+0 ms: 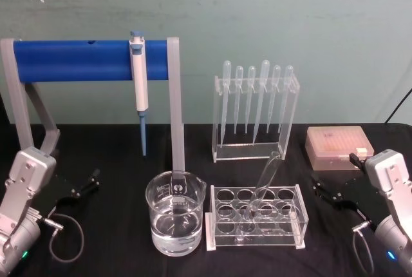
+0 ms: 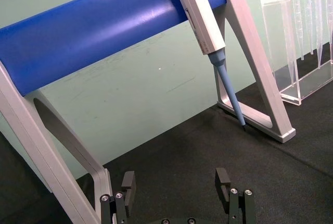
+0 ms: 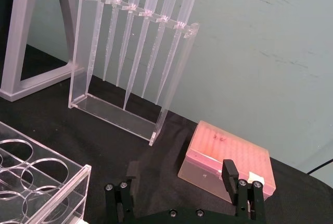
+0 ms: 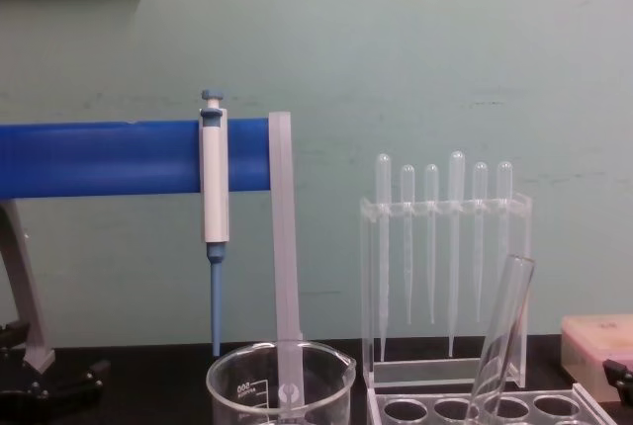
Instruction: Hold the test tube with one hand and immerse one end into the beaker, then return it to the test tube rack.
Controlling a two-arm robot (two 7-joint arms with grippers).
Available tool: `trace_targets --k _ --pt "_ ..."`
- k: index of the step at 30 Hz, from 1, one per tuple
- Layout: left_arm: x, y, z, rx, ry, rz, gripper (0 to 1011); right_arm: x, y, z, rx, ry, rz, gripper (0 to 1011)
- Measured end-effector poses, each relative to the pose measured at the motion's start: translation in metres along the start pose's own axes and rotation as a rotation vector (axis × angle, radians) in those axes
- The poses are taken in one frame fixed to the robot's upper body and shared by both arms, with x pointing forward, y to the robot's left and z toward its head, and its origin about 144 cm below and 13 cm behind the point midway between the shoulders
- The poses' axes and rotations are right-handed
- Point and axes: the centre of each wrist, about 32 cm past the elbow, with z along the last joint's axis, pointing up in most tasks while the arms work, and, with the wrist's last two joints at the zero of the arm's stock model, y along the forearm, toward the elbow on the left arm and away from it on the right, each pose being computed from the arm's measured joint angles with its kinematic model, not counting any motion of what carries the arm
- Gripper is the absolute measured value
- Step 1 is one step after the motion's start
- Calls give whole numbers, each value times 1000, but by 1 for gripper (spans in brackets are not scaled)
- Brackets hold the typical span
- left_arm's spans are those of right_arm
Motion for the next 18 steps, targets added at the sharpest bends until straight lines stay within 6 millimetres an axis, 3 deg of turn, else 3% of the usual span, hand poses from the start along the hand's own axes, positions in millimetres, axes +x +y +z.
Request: trace_targets --k 18 --pt "0 0 0 0 0 0 1000 0 0 0 0 0 0 1003"
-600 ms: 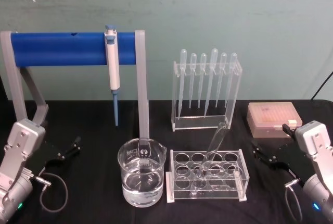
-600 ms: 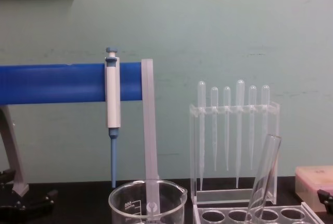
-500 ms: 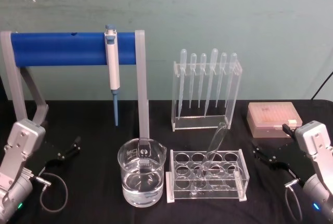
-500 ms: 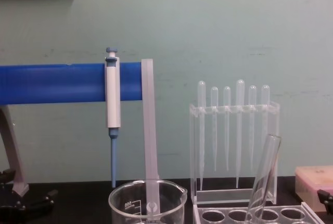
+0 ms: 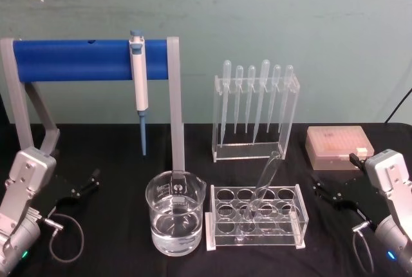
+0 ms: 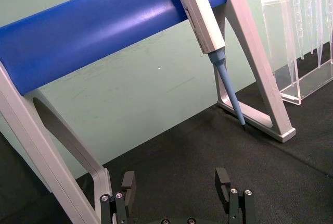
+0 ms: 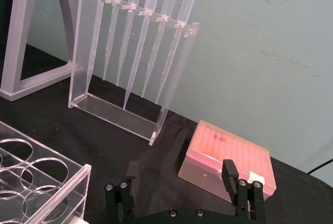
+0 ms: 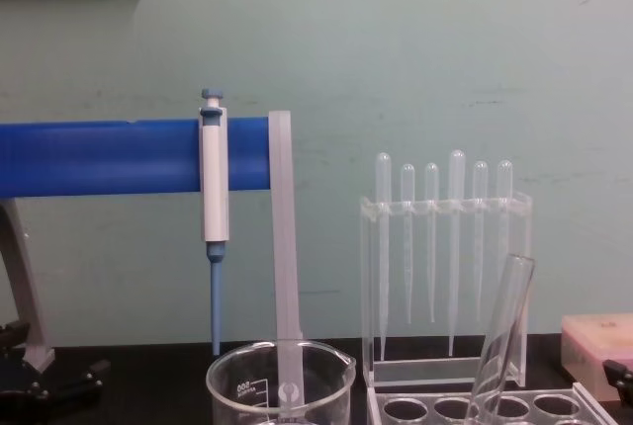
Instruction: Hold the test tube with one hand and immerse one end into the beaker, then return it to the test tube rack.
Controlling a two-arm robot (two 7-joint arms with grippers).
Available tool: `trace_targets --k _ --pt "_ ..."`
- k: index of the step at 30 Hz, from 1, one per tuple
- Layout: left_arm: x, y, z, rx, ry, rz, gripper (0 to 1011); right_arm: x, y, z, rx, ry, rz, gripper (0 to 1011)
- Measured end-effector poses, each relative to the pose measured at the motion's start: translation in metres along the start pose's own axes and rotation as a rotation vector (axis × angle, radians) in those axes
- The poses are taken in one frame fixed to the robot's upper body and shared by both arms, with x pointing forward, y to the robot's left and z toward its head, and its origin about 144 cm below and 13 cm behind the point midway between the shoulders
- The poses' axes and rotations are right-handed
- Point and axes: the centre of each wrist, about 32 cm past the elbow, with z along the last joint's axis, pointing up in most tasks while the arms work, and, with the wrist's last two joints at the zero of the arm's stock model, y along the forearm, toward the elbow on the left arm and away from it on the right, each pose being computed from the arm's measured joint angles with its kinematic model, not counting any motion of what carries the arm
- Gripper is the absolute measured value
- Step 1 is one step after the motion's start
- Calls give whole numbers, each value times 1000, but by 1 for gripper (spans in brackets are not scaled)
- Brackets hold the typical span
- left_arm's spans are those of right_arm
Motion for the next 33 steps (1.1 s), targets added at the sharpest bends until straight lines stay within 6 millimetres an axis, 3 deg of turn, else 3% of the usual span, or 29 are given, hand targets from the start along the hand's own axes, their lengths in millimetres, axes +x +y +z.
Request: trace_targets --k 15,16,19,23,28,33 --pt "0 0 0 0 0 0 1000 0 0 0 0 0 0 1003" --pt "0 0 0 0 0 0 1000 -1 -39 -9 44 39 -17 1003" --pt "0 0 0 0 0 0 1000 -3 -59 -12 89 130 70 1003" --pt "0 0 0 0 0 0 1000 -6 -69 -12 123 270 170 1003" --pt "0 0 0 0 0 0 1000 -15 -66 -9 151 411 270 1003" --pt "0 0 0 0 0 0 1000 -30 -46 1 162 472 322 1003"
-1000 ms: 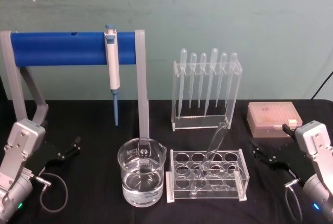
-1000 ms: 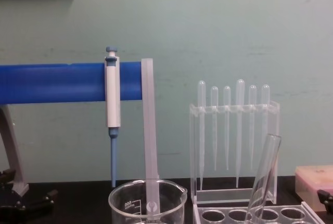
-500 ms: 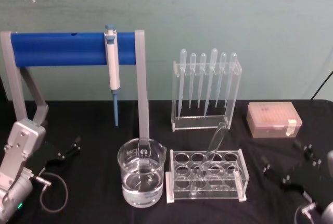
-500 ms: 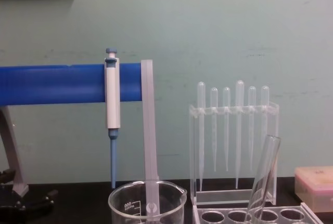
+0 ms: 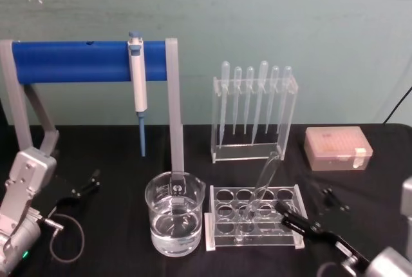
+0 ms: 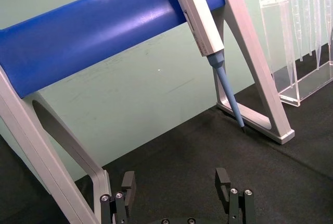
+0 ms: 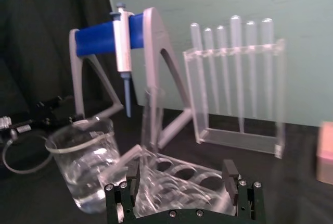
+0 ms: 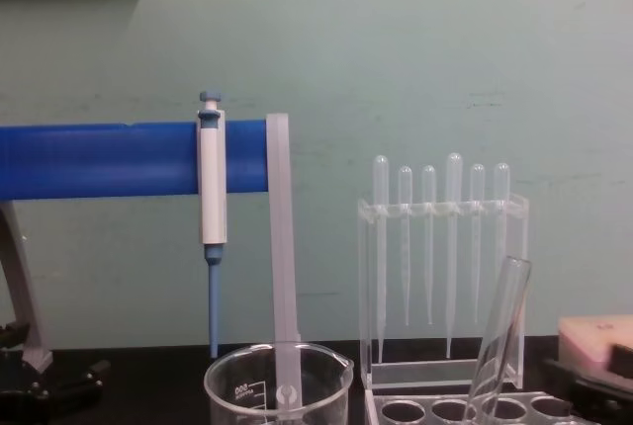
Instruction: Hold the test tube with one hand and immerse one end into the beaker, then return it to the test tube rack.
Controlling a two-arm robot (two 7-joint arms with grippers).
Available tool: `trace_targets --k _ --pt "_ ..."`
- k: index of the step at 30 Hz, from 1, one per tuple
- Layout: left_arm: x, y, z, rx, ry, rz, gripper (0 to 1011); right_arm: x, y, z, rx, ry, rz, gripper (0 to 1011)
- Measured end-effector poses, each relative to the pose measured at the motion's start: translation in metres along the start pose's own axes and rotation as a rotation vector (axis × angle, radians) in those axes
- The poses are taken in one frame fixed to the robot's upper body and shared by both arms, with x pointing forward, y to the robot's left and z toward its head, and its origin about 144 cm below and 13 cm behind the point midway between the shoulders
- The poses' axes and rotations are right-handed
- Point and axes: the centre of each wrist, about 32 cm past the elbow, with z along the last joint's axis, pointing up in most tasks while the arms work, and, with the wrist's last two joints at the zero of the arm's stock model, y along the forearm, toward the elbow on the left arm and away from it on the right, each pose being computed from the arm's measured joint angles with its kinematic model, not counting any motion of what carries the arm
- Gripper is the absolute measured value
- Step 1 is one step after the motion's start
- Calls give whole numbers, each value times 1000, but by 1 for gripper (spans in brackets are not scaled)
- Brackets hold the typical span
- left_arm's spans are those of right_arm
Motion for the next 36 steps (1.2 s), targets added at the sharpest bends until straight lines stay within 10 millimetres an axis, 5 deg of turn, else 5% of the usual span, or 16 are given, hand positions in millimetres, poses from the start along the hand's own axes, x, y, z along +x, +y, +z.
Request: trace_targets --k 10,19,36 --pt "0 0 0 0 0 0 1000 -10 50 4 0 69 28 1003" --pt "0 0 0 0 0 0 1000 -16 65 8 8 106 31 908" --pt "0 0 0 0 0 0 1000 -21 61 17 18 95 9 364"
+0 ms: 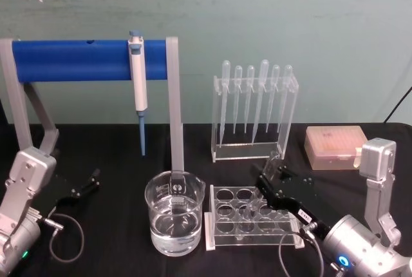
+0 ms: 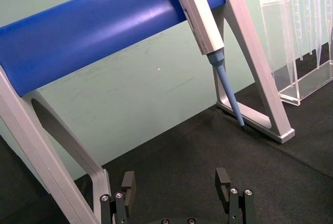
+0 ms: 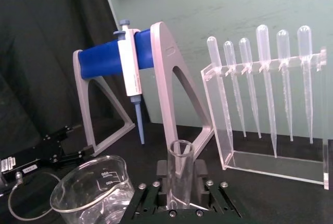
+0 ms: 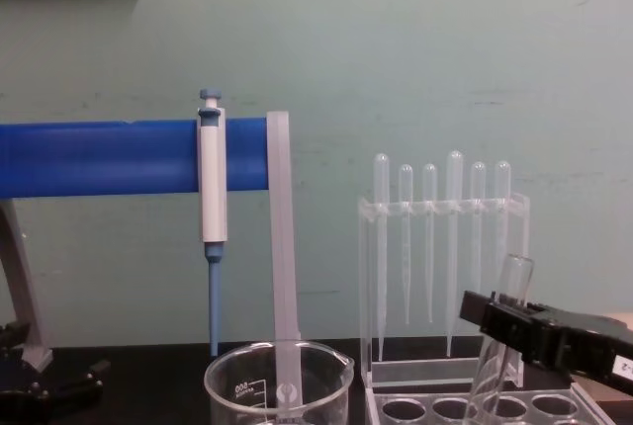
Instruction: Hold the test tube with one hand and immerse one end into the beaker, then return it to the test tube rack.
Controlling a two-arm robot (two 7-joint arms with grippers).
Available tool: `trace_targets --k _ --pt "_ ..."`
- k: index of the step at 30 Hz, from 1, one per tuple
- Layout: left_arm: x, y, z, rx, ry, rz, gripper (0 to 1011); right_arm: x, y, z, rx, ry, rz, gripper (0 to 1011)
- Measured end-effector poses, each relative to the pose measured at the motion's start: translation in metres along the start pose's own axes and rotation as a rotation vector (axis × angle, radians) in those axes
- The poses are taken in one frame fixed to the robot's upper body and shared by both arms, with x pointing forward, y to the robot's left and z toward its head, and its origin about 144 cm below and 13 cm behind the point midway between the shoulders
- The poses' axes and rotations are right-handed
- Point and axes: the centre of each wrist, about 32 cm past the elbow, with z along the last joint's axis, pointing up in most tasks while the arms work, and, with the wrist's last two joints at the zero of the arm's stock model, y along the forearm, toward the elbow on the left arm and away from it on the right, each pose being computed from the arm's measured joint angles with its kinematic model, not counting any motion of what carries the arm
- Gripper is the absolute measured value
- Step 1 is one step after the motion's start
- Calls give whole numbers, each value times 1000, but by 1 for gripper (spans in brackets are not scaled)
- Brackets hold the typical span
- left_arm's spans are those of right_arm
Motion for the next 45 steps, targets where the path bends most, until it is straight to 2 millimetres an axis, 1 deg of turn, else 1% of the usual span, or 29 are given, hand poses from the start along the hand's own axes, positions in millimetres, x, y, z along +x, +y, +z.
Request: trace_targets --k 3,5,11,14,17,20,24,25,27,28,29,31,36,45 --pt "0 0 0 0 0 0 1000 -1 -2 2 4 -7 -5 264" --pt "0 0 0 0 0 0 1000 -2 -3 5 9 -11 -7 228" --pt "0 0 0 0 0 0 1000 -6 -6 13 23 -41 0 228" --pt "0 0 0 0 0 0 1000 -10 -7 20 31 -76 13 228" --pt "0 0 0 0 0 0 1000 -13 -6 30 34 -123 33 228" --pt "0 0 0 0 0 0 1000 -15 -2 45 28 -177 64 228" --pt "0 0 0 0 0 0 1000 -15 2 59 19 -208 92 228" --pt "0 0 0 0 0 0 1000 -15 5 67 12 -223 105 228" --pt "0 0 0 0 0 0 1000 -14 7 75 9 -235 117 228" --pt "0 0 0 0 0 0 1000 -14 9 83 4 -245 132 228" --pt "0 0 0 0 0 0 1000 -14 9 83 4 -245 132 228" --pt "0 0 0 0 0 0 1000 -13 12 94 -9 -257 153 228" --pt "0 0 0 0 0 0 1000 -13 16 102 -37 -267 174 228" --pt "0 0 0 0 0 0 1000 -12 18 102 -47 -264 175 228"
